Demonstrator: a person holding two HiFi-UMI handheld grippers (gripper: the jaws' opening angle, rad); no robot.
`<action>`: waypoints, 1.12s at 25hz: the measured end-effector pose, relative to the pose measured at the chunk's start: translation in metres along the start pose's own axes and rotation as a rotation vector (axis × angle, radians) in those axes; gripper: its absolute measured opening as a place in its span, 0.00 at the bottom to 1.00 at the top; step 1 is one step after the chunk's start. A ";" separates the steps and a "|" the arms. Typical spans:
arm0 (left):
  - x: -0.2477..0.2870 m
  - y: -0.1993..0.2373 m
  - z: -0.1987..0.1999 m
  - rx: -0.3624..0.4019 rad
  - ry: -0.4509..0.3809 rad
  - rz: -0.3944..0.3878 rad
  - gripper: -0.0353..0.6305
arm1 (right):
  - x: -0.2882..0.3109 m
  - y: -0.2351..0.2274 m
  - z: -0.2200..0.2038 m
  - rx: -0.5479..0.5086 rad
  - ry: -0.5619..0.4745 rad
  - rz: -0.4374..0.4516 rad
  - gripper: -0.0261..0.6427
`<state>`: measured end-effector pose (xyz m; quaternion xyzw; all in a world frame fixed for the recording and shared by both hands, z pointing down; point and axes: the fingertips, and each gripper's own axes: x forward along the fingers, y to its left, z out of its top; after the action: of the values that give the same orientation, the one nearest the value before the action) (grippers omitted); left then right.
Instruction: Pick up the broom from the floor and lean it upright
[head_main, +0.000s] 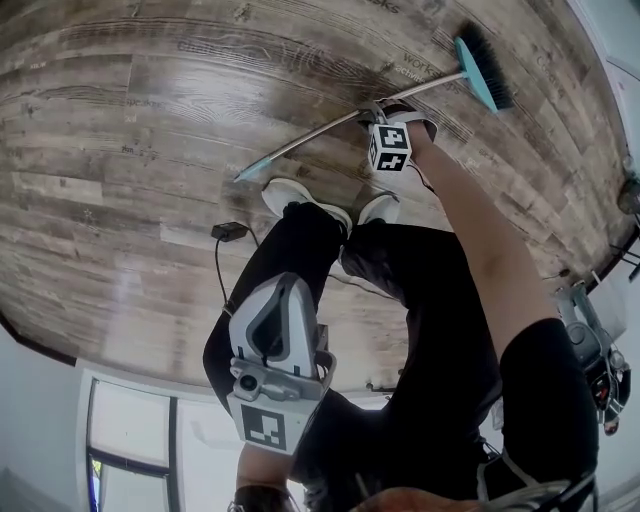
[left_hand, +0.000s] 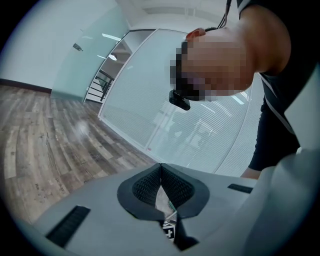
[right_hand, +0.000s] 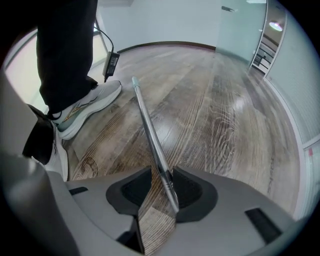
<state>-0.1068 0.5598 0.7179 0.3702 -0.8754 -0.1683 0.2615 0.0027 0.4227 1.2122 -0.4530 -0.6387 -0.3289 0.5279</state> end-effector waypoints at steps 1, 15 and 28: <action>-0.001 0.000 0.001 -0.016 -0.007 -0.004 0.08 | 0.002 -0.001 -0.002 -0.004 0.013 -0.013 0.25; -0.029 -0.001 0.001 -0.087 -0.033 0.009 0.08 | -0.016 -0.015 0.015 -0.029 0.098 -0.059 0.17; -0.048 -0.056 -0.012 -0.019 0.075 -0.062 0.08 | -0.187 -0.016 0.074 0.277 -0.189 -0.192 0.16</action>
<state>-0.0401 0.5563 0.6845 0.4006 -0.8513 -0.1707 0.2926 -0.0341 0.4395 1.0144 -0.3419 -0.7648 -0.2426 0.4892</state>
